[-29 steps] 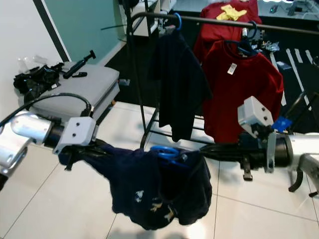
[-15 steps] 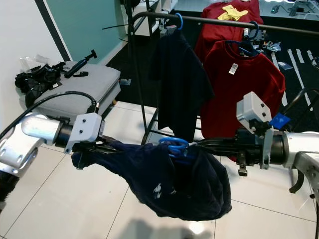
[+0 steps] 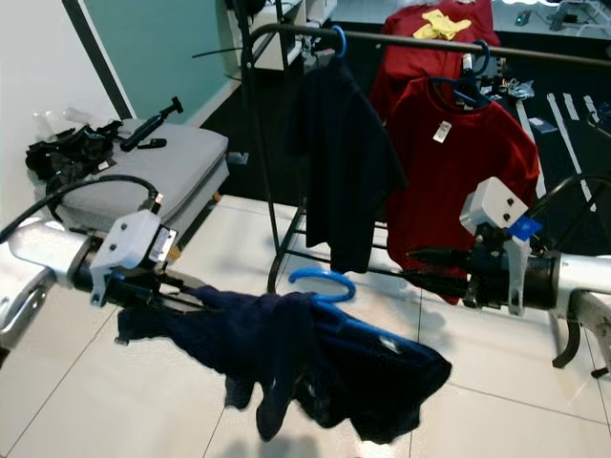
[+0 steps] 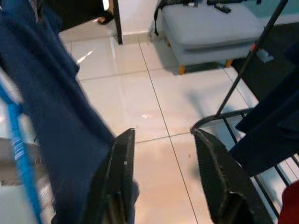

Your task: Hang hanger

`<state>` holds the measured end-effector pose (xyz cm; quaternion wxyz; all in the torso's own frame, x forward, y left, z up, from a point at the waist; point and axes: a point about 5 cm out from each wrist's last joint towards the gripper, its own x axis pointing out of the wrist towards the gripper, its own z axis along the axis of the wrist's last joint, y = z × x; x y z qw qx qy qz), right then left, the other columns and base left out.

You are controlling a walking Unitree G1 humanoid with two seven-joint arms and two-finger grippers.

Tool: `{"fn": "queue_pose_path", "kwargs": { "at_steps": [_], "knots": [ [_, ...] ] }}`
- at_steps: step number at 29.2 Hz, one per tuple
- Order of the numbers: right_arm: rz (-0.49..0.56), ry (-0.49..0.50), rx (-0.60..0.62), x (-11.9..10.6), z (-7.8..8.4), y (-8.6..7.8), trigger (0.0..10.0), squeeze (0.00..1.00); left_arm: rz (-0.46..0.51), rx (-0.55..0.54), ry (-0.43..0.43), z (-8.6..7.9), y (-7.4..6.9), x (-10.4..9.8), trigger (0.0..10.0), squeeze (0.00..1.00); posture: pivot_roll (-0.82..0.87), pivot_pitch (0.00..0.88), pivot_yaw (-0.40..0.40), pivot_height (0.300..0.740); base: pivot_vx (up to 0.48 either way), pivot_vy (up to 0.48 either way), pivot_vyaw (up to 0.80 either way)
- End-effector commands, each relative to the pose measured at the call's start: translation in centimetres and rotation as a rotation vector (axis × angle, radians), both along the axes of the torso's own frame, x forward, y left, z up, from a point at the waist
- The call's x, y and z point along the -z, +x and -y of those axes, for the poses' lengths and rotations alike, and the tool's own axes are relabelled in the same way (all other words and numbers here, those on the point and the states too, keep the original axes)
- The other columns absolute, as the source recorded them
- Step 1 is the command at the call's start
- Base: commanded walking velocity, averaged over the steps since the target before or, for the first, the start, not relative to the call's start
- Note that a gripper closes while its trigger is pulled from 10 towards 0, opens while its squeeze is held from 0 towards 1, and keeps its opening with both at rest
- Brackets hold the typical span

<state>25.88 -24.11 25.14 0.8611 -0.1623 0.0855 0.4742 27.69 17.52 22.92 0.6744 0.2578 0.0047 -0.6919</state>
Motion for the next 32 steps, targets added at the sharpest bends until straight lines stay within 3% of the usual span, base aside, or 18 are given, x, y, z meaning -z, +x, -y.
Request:
{"fn": "queue_pose_path", "kwargs": {
  "at_steps": [1, 6, 7, 11, 12, 14, 15, 18, 19, 22, 25, 32],
  "knots": [
    [0.046, 0.02, -0.002, -0.8, -0.1, 0.0, 10.0, 1.0, -0.029, 0.026, -0.047, 0.8, -0.4, 0.3, 10.0, 0.0, -0.01, 0.123, 0.027, 0.74, 0.0, 0.0, 0.0],
    [0.069, 0.03, 0.017, -1.1, 0.3, 0.2, 10.0, 1.0, -0.034, 0.006, -0.063, 0.9, -0.2, 0.5, 10.0, 0.0, -0.01, 0.123, 0.027, 0.74, 0.0, 0.0, 0.0],
    [0.095, 0.034, 0.058, -1.4, 1.3, 0.1, 10.0, 1.0, -0.001, -0.054, -0.104, 0.9, 0.5, 0.1, 10.0, 0.0, -0.01, 0.12, 0.029, 0.74, 0.0, 0.0, 0.0],
    [0.1, 0.048, 0.079, -1.6, 2.0, -0.3, 10.0, 1.0, 0.022, -0.092, -0.132, 0.9, 0.9, -0.4, 10.0, 0.0, -0.01, 0.12, 0.03, 0.74, 0.0, 0.0, 0.0],
    [0.083, 0.062, 0.058, -1.6, 2.3, -0.9, 10.0, 0.5, 0.025, -0.099, -0.136, 0.9, 1.0, -0.5, 10.0, 0.0, -0.01, 0.12, 0.03, 0.74, 0.0, 0.0, 0.0],
    [0.07, 0.07, 0.04, -1.7, 2.5, -1.4, 10.0, 0.5, 0.026, -0.102, -0.138, 0.9, 1.0, -0.5, 10.0, 0.0, -0.01, 0.12, 0.03, 0.74, 0.0, 0.0, 0.0],
    [0.028, 0.102, -0.015, -1.9, 2.4, -2.2, 10.0, 0.0, 0.024, -0.101, -0.138, 1.0, 0.9, -0.6, 10.0, 0.0, -0.01, 0.122, 0.034, 0.74, 0.0, 0.0, 0.0],
    [-0.001, 0.124, -0.054, -2.1, 2.3, -2.8, 10.0, 0.0, 0.023, -0.098, -0.137, 1.1, 0.8, -0.6, 10.0, 0.0, -0.01, 0.122, 0.034, 0.74, 0.0, 0.0, 0.0],
    [-0.064, 0.149, -0.166, -2.5, 1.8, -3.9, 10.0, 0.0, 0.02, -0.087, -0.139, 1.5, 0.7, -0.6, 10.0, 0.0, -0.02, 0.122, 0.036, 0.74, 0.0, 0.0, 0.0],
    [-0.082, 0.17, -0.246, -3.2, 1.2, -4.4, 10.0, 0.0, 0.022, -0.071, -0.14, 2.1, 0.7, -0.6, 10.0, 0.0, -0.02, 0.122, 0.036, 0.74, 0.0, 0.0, 0.0],
    [-0.074, 0.185, -0.274, -3.6, 0.8, -4.3, 10.0, 0.0, 0.024, -0.064, -0.14, 2.5, 0.8, -0.6, 10.0, 0.0, -0.02, 0.119, 0.034, 0.74, 0.0, 0.0, 0.0],
    [0.058, 0.249, -0.267, -3.9, -1.5, -2.2, 10.0, 0.0, 0.021, -0.013, -0.151, 4.3, 0.5, -0.4, 10.0, 0.0, -0.02, 0.115, 0.033, 0.74, 0.0, 0.0, 0.0]
  ]
}}
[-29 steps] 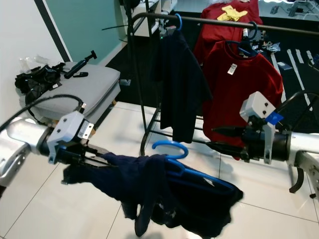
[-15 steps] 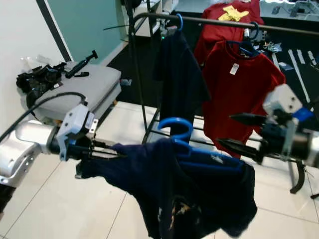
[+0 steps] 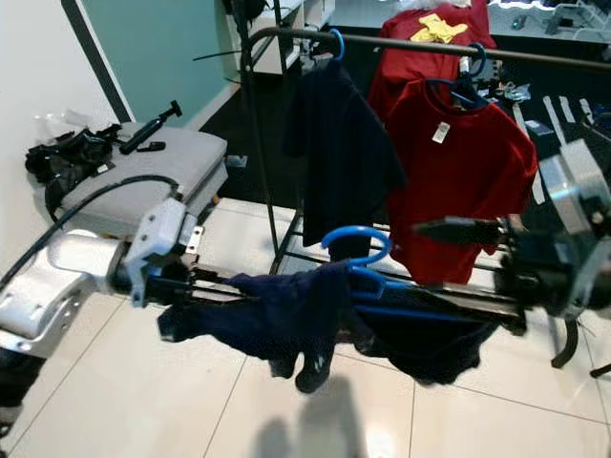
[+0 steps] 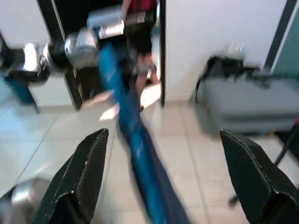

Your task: Hang hanger

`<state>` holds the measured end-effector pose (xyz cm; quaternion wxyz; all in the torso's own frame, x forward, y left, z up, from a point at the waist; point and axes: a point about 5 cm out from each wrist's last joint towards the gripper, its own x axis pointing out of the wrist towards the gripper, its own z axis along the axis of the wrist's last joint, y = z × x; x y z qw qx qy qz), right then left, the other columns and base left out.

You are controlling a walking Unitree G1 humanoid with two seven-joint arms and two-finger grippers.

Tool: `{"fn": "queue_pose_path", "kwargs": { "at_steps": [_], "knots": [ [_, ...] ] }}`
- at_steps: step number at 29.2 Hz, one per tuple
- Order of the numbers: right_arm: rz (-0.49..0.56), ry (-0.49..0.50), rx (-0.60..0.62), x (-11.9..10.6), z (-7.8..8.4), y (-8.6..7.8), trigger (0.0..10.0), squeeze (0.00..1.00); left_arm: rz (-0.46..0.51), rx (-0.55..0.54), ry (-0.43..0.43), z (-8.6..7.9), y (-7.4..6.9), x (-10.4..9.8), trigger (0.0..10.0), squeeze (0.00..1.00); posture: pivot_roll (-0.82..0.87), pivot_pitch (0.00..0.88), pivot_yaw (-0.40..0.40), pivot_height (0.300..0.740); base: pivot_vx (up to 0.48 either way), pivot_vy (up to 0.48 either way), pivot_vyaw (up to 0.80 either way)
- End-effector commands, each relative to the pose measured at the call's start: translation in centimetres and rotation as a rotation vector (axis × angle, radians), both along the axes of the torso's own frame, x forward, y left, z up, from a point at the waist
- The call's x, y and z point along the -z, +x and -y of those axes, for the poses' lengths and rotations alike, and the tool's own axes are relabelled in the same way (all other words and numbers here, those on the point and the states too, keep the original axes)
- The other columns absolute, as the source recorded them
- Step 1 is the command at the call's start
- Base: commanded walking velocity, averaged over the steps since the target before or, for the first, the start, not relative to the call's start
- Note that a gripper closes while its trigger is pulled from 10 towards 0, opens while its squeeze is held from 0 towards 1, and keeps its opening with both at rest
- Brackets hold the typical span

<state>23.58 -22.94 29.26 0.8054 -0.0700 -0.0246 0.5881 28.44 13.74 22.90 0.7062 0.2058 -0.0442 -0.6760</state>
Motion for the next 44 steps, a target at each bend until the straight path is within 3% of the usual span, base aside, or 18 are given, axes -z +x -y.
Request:
{"fn": "queue_pose_path", "kwargs": {
  "at_steps": [1, 11, 12, 14, 15, 18, 19, 33, 40, 41, 44],
  "knots": [
    [0.012, -0.001, 0.008, 0.2, -0.7, 0.4, 10.0, 0.0, 0.02, 0.035, 0.001, 0.8, -0.4, -0.4, 10.0, 0.0, -0.02, 0.115, 0.033, 0.74, 0.0, 0.0, 0.0],
    [-0.004, 0.074, -0.064, 0.5, -2.9, 1.1, 10.0, 0.0, 0.023, 0.068, -0.017, 2.0, -0.4, -0.5, 10.0, 0.0, -0.02, 0.113, 0.033, 0.74, 0.0, 0.0, 0.0],
    [-0.004, 0.078, -0.07, 0.5, -3.1, 1.2, 7.3, 0.0, 0.023, 0.073, -0.018, 2.1, -0.4, -0.5, 10.0, 0.0, -0.02, 0.115, 0.034, 0.74, 0.0, 0.0, 0.0],
    [-0.003, 0.08, -0.071, 0.5, -3.1, 1.2, 7.3, 0.0, 0.023, 0.075, -0.019, 2.2, -0.4, -0.5, 10.0, 0.0, -0.02, 0.115, 0.034, 0.74, 0.0, 0.0, 0.0],
    [-0.005, 0.084, -0.074, 0.5, -3.2, 1.2, 2.9, 0.0, 0.022, 0.079, -0.02, 2.2, -0.5, -0.5, 10.0, 0.0, -0.02, 0.115, 0.033, 0.74, 0.0, 0.0, 0.0],
    [-0.006, 0.086, -0.077, 0.5, -3.2, 1.3, 2.9, 0.0, 0.021, 0.081, -0.019, 2.3, -0.5, -0.5, 10.0, 0.0, -0.02, 0.115, 0.033, 0.74, 0.0, 0.0, 0.0],
    [-0.009, 0.095, -0.085, 0.4, -3.3, 1.2, 0.0, 0.0, 0.019, 0.086, -0.017, 2.3, -0.6, -0.4, 10.0, 0.0, -0.02, 0.117, 0.033, 0.74, 0.0, 0.0, 0.0],
    [-0.01, 0.096, -0.091, 0.0, -2.9, 0.9, 0.0, 0.0, 0.015, 0.079, 0.01, 2.2, -0.3, 0.0, 10.0, 0.0, -0.02, 0.117, 0.038, 0.74, 0.0, 0.0, 0.0],
    [-0.005, 0.095, -0.072, 0.0, -2.7, 0.9, 0.0, 0.0, -0.033, -0.018, -0.044, 1.0, 0.9, 0.3, 10.0, 0.0, -0.02, 0.114, 0.037, 0.74, 0.0, 0.0, 0.0],
    [-0.002, 0.094, -0.065, -0.1, -2.6, 0.9, 0.0, 0.0, -0.063, -0.025, -0.071, 0.8, 1.0, 0.2, 10.0, 1.0, -0.02, 0.113, 0.036, 0.74, 0.0, 0.0, 0.0],
    [0.006, 0.088, -0.053, -0.2, -2.3, 0.9, 0.0, 0.0, -0.102, -0.032, -0.116, 0.4, 1.1, -0.1, 10.0, 1.0, -0.02, 0.111, 0.036, 0.74, 0.0, 0.0, 0.0]
  ]
}}
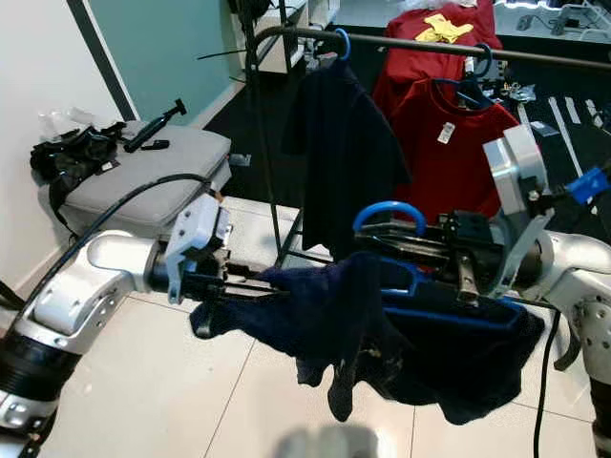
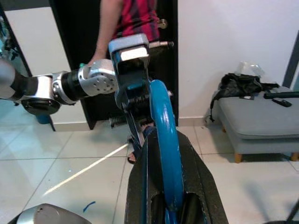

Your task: Hang hanger

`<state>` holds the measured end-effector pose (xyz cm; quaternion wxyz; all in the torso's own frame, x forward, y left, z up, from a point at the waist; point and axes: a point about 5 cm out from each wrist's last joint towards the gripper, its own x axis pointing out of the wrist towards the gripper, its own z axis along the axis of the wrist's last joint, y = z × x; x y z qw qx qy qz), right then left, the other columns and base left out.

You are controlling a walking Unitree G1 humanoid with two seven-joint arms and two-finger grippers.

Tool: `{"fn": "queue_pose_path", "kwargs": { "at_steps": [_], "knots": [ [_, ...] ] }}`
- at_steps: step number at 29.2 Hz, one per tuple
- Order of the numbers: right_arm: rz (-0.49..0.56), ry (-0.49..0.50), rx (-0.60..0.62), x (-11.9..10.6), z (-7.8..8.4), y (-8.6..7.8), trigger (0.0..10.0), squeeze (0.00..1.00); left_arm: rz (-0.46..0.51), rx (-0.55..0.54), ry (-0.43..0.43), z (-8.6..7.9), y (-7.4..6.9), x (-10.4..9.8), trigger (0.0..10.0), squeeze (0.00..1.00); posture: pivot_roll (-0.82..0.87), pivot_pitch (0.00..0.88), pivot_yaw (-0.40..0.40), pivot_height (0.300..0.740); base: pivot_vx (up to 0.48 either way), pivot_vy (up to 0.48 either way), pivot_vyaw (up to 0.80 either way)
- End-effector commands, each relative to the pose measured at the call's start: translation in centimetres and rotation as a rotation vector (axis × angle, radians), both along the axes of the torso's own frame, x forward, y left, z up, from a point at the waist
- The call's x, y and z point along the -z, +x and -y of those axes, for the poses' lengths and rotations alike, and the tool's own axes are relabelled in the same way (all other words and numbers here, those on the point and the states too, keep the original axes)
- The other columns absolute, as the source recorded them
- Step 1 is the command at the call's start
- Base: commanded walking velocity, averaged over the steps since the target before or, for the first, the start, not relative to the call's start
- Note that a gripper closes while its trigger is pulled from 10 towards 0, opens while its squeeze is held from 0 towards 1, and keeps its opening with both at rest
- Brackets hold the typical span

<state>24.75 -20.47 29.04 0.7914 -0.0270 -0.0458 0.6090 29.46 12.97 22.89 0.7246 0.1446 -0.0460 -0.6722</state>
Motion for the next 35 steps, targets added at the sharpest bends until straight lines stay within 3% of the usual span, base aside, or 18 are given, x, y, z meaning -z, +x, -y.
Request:
{"fn": "queue_pose_path", "kwargs": {
  "at_steps": [1, 5, 9, 10, 13, 17, 22, 28, 29, 35],
  "knots": [
    [0.028, -0.005, 0.009, -0.5, 0.3, -0.3, 0.0, 0.0, -0.031, -0.011, -0.036, -0.5, 0.2, -0.2, 10.0, 1.0, -0.02, 0.111, 0.036, 0.74, 0.0, 0.0, 0.0],
    [0.046, -0.012, 0.031, -1.1, 1.0, -0.5, 0.0, 0.0, -0.047, -0.06, -0.139, -1.7, 0.7, -1.1, 10.0, 1.0, -0.02, 0.108, 0.038, 0.74, 0.0, 0.0, 0.0],
    [0.054, -0.014, 0.04, -1.3, 1.2, -0.6, 0.0, 0.0, -0.051, -0.074, -0.16, -2.1, 0.9, -1.3, 10.0, 1.0, -0.02, 0.108, 0.038, 0.74, 0.0, 0.0, 0.0],
    [0.087, -0.018, 0.09, -2.2, 2.3, -0.9, 0.0, 0.0, -0.074, -0.122, -0.242, -3.9, 1.3, -2.0, 10.0, 1.0, -0.02, 0.106, 0.042, 0.74, 0.0, 0.0, 0.0],
    [0.1, -0.018, 0.109, -2.5, 2.8, -1.0, 0.0, 0.0, -0.082, -0.137, -0.274, -4.5, 1.4, -2.3, 10.0, 1.0, -0.02, 0.106, 0.042, 0.74, 0.0, 0.0, 0.0],
    [0.145, -0.028, 0.167, -4.0, 4.3, -1.7, 0.0, 0.0, -0.13, -0.146, -0.373, -6.8, 1.0, -2.4, 10.0, 1.0, -0.03, 0.105, 0.046, 0.74, 0.0, 0.0, 0.0],
    [0.161, -0.032, 0.179, -4.4, 4.6, -1.9, 0.0, 0.0, -0.145, -0.147, -0.395, -7.1, 0.8, -2.3, 10.0, 1.0, -0.03, 0.105, 0.047, 0.74, 0.0, 0.0, 0.0],
    [0.219, -0.017, 0.187, -5.7, 4.5, -1.9, 0.0, 0.0, -0.203, -0.19, -0.456, -5.1, 0.8, 0.5, 10.0, 1.0, -0.03, 0.101, 0.052, 0.74, 0.0, 0.0, 0.0],
    [0.23, -0.01, 0.183, -5.9, 4.4, -1.9, 0.0, 0.0, -0.219, -0.21, -0.482, -4.4, 0.8, 1.3, 10.0, 0.0, -0.03, 0.099, 0.051, 0.74, 0.0, 0.0, 0.0],
    [0.261, 0.026, 0.159, -6.5, 3.6, -1.5, 0.0, 0.0, -0.286, -0.251, -0.538, -2.7, 0.6, 3.8, 10.0, 0.0, -0.03, 0.096, 0.044, 0.74, 0.0, 0.0, 0.0]
  ]
}}
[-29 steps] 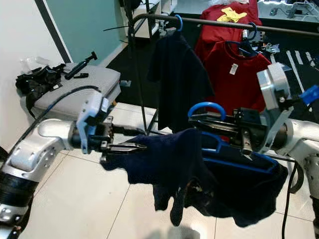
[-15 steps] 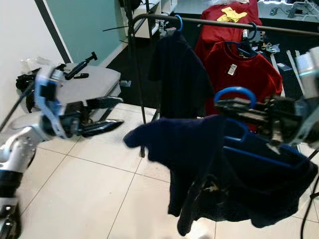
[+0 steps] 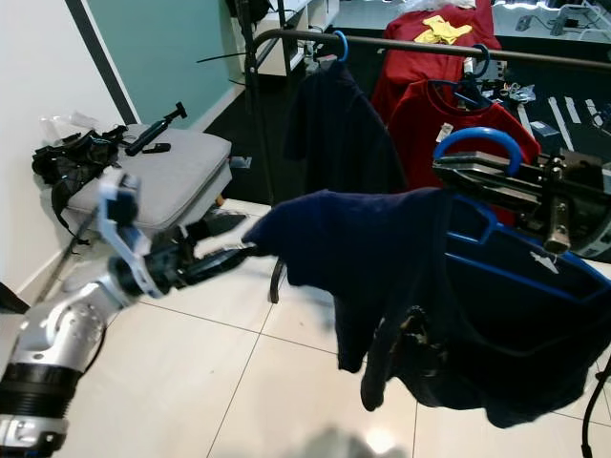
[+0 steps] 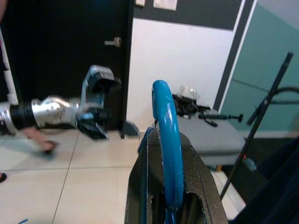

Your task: Hang hanger

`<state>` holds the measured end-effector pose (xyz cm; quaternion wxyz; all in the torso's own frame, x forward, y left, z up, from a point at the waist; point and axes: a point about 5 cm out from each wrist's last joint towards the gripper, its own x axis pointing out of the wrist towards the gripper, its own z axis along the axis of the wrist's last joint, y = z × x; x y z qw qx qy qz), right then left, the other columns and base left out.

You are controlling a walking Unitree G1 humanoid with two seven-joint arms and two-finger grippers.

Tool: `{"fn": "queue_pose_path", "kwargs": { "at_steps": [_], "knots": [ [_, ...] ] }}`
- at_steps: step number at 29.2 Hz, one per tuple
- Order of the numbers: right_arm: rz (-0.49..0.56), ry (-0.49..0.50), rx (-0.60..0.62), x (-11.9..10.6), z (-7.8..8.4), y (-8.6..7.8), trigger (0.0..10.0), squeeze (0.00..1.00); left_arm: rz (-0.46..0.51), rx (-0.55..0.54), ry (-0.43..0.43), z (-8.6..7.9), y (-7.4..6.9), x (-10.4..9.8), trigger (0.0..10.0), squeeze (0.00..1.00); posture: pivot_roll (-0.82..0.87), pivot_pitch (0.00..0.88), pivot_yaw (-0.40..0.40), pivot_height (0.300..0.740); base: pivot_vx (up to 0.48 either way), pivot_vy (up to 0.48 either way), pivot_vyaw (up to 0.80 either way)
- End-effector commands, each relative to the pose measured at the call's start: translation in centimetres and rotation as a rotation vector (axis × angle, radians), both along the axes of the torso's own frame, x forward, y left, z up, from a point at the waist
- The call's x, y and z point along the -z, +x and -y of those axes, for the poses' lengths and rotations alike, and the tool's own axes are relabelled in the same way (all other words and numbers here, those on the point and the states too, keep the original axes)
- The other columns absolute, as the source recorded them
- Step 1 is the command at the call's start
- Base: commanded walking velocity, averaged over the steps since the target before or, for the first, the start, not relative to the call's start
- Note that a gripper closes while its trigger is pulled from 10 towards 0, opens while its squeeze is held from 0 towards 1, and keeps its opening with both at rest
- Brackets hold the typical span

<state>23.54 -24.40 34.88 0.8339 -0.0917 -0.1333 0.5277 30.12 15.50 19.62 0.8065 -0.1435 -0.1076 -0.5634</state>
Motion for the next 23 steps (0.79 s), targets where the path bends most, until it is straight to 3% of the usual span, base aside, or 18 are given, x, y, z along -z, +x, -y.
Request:
{"fn": "queue_pose_path", "kwargs": {
  "at_steps": [1, 15, 18, 19, 22, 23],
  "knots": [
    [0.046, 0.009, -0.029, -0.7, -0.4, -0.3, 0.0, 0.0, -0.019, -0.027, -0.001, -0.2, -0.1, 0.6, 10.0, 0.0, -0.03, 0.096, 0.044, 0.74, 0.0, 0.0, 0.0],
    [0.06, 0.025, -0.094, -1.1, -1.5, 0.0, 0.0, 0.0, 0.016, -0.123, 0.03, -1.0, 0.6, 0.5, 10.0, 0.0, -0.03, 0.086, 0.036, 0.74, 0.0, 0.0, 0.0],
    [0.058, 0.022, -0.099, -1.1, -1.6, -0.1, 0.0, 0.0, 0.04, -0.16, 0.041, -1.7, 0.9, 0.1, 10.0, 0.0, -0.04, 0.082, 0.036, 0.74, 0.0, 0.0, 0.0],
    [0.053, 0.017, -0.104, -1.1, -1.5, -0.2, 0.0, 0.0, 0.072, -0.196, 0.052, -2.7, 1.1, -0.7, 10.0, 0.0, -0.04, 0.082, 0.036, 0.74, 0.0, 0.0, 0.0],
    [0.053, 0.017, -0.104, -1.1, -1.5, -0.2, 0.0, 0.0, 0.072, -0.196, 0.052, -2.7, 1.1, -0.7, 10.0, 0.0, -0.04, 0.082, 0.036, 0.74, 0.0, 0.0, 0.0],
    [0.047, 0.013, -0.102, -1.0, -1.4, -0.3, 0.0, 0.0, 0.116, -0.224, 0.069, -4.2, 1.1, -1.8, 10.0, 0.0, -0.04, 0.083, 0.037, 0.74, 0.0, 0.0, 0.0]
  ]
}}
